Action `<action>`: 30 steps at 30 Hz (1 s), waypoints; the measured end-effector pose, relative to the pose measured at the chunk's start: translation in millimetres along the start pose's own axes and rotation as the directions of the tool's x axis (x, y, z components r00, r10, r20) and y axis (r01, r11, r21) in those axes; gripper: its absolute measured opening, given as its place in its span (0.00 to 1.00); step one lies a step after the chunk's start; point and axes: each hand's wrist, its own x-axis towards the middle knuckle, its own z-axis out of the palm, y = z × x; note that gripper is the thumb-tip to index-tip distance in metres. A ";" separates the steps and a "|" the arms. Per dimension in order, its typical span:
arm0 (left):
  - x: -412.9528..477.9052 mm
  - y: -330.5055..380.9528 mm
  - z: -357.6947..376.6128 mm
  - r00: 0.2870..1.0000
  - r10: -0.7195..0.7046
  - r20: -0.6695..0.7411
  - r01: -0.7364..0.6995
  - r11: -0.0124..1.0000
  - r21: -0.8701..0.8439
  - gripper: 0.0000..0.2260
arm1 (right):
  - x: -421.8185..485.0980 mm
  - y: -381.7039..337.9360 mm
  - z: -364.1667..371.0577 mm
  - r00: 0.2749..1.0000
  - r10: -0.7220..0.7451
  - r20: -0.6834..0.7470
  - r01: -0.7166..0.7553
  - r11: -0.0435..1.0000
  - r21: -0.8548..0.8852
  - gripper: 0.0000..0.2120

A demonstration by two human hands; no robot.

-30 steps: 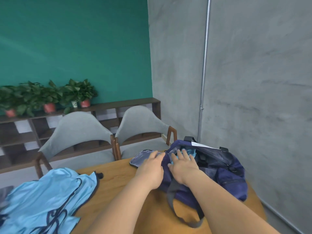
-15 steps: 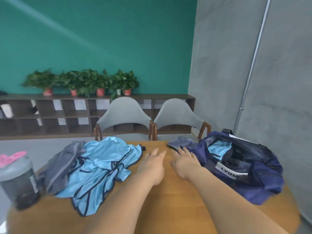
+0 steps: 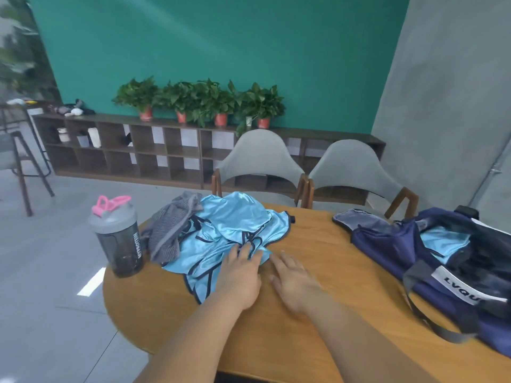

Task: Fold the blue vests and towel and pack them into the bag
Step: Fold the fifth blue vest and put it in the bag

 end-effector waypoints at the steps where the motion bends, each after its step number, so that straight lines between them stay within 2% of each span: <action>1: 0.2 -8.0 3.4 1.000 -0.011 -0.013 0.011 1.000 0.004 0.27 | 2.5 -3.7 4.8 1.000 -0.009 -0.001 0.009 1.000 0.013 0.30; 4: 2.8 -31.3 15.0 0.997 -0.027 -0.067 0.030 0.999 0.044 0.26 | 14.8 -11.5 17.9 0.998 -0.037 -0.049 0.040 0.997 0.063 0.30; 11: 9.3 -61.7 35.2 0.988 -0.039 -0.151 0.035 0.999 -0.024 0.24 | 61.9 -25.2 16.2 0.935 -0.112 -0.337 0.138 0.989 0.054 0.25; 15: 10.2 -62.1 39.2 0.975 -0.027 -0.222 0.018 0.999 -0.043 0.25 | 103.1 -36.9 8.1 0.908 -0.143 -0.393 0.185 0.980 0.072 0.26; 20: 10.6 -66.7 43.1 0.951 -0.039 -0.307 0.002 0.993 -0.120 0.21 | 135.4 -46.8 35.4 0.933 -0.098 -0.347 0.146 0.983 0.112 0.26; 24: 12.5 -66.8 42.9 0.945 -0.049 -0.324 0.004 0.990 -0.140 0.20 | 131.1 -40.8 51.9 0.886 -0.065 -0.460 0.144 0.980 0.140 0.19; 30: 11.6 -67.2 45.0 0.940 -0.087 -0.329 0.047 0.991 -0.128 0.20 | 127.9 -36.4 43.2 0.835 0.074 -0.545 0.154 0.919 0.361 0.11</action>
